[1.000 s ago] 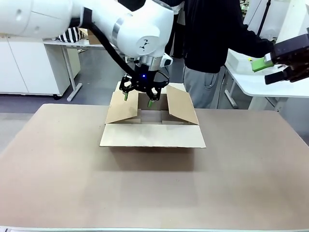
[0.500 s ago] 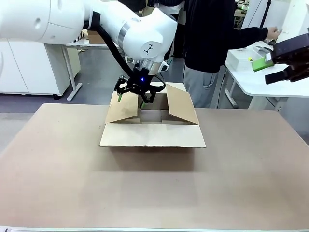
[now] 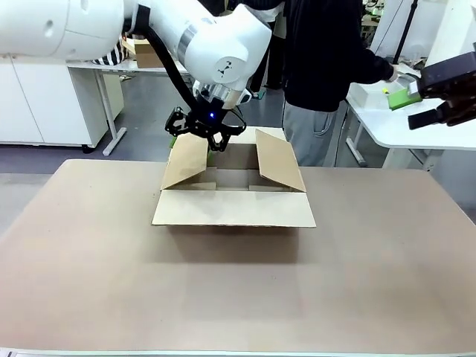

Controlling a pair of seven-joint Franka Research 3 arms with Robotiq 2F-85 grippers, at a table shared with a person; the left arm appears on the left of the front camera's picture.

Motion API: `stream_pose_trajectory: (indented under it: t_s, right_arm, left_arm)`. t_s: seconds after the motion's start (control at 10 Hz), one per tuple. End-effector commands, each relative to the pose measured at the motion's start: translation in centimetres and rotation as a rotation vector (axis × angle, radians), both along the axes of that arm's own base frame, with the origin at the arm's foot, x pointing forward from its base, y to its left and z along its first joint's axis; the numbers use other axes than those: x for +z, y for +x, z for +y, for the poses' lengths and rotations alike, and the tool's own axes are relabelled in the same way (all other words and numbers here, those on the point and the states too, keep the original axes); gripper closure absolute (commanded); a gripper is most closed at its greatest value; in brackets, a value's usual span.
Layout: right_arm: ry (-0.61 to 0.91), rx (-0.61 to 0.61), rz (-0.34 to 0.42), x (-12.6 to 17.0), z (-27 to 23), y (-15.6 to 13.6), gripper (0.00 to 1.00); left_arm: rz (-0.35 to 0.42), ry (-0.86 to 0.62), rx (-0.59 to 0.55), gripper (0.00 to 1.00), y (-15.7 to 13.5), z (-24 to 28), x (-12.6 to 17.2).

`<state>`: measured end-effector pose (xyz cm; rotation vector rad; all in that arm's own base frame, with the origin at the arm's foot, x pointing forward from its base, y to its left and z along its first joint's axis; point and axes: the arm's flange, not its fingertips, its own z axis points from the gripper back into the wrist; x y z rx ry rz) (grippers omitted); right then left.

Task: Pack the gift set into the box.
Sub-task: Place both hands on the side flaps of the Package Box and spread them outward.

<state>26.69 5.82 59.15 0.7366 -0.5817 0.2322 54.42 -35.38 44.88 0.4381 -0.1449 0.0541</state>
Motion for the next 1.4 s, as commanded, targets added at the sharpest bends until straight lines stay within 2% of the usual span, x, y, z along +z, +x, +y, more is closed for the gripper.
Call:
stream_pose_trajectory:
  t_s: [0.0, 0.3, 0.6, 0.8, 1.1, 1.3]
  right_arm:
    - [0.015, 0.026, -0.013, 0.2, -0.1, 0.2, 0.0]
    - [0.015, 0.026, -0.013, 0.2, -0.1, 0.2, 0.0]
    - [0.015, 0.026, -0.013, 0.2, -0.1, 0.2, 0.0]
    - [0.015, 0.026, -0.013, 0.2, -0.1, 0.2, 0.0]
    - [0.015, 0.026, -0.013, 0.2, -0.1, 0.2, 0.0]
    - [0.015, 0.026, -0.013, 0.2, -0.1, 0.2, 0.0]
  left_arm:
    - [-0.077, -0.009, 0.028, 0.0, -2.0, 2.0, 1.6]
    - [-0.109, -0.055, 0.097, 0.0, -1.1, 4.5, 3.2]
    - [-0.076, -0.117, 0.196, 0.0, -0.1, 8.5, 3.1]
    - [-0.048, -0.203, 0.241, 0.0, -0.4, 11.8, 3.0]
    - [0.012, -0.419, 0.194, 0.0, -0.3, 16.5, 2.5]
    - [0.001, -0.508, 0.223, 0.0, -0.1, 20.1, 2.1]
